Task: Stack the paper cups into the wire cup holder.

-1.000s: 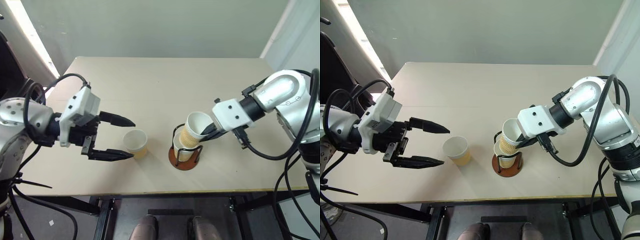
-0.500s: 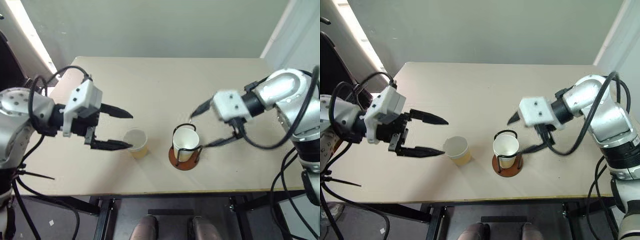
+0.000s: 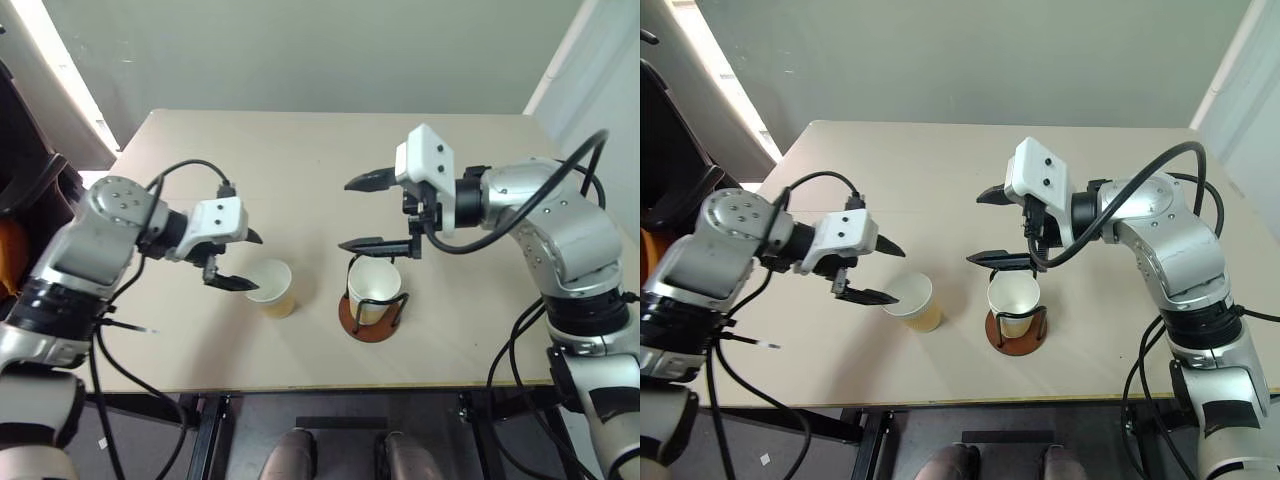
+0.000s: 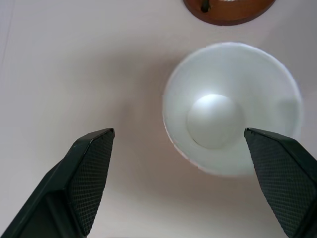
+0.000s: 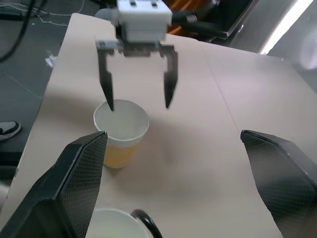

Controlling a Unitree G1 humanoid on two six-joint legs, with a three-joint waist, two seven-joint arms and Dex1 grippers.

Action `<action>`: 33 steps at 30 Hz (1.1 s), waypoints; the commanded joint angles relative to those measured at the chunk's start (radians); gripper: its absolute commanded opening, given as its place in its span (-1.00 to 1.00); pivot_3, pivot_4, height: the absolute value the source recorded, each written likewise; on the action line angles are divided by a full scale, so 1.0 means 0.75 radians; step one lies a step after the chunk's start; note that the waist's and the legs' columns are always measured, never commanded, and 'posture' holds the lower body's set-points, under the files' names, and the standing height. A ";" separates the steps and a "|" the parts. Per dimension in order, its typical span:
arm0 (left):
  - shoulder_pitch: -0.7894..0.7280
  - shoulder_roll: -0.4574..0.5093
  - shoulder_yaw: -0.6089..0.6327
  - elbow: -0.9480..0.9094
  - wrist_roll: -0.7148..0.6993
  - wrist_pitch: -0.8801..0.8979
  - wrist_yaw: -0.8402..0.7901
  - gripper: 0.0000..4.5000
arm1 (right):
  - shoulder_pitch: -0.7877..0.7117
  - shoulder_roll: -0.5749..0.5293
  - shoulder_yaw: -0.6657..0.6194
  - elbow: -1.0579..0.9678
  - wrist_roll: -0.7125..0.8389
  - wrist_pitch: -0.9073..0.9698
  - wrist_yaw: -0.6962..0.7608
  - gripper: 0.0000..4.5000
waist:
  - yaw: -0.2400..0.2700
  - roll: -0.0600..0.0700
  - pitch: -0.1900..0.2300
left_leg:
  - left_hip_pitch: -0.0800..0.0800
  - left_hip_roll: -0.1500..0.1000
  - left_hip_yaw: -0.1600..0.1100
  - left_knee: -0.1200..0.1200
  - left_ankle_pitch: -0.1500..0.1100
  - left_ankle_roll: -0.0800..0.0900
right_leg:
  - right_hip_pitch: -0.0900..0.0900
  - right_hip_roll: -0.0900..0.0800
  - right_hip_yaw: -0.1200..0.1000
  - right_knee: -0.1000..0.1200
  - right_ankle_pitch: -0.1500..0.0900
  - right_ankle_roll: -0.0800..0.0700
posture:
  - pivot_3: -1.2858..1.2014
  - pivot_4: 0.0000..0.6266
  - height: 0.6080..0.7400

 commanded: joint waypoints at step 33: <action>-0.344 -0.141 0.142 0.157 -0.075 -0.074 -0.209 -0.97 | 0.132 -0.412 -0.209 -0.082 0.263 0.039 0.208 1.00 | 0.014 -0.001 0.000 | -0.008 0.000 0.000 0.004 0.002 0.002 | -0.002 0.000 0.000 -0.002 0.006 0.010 | 0.03 -0.52 1.00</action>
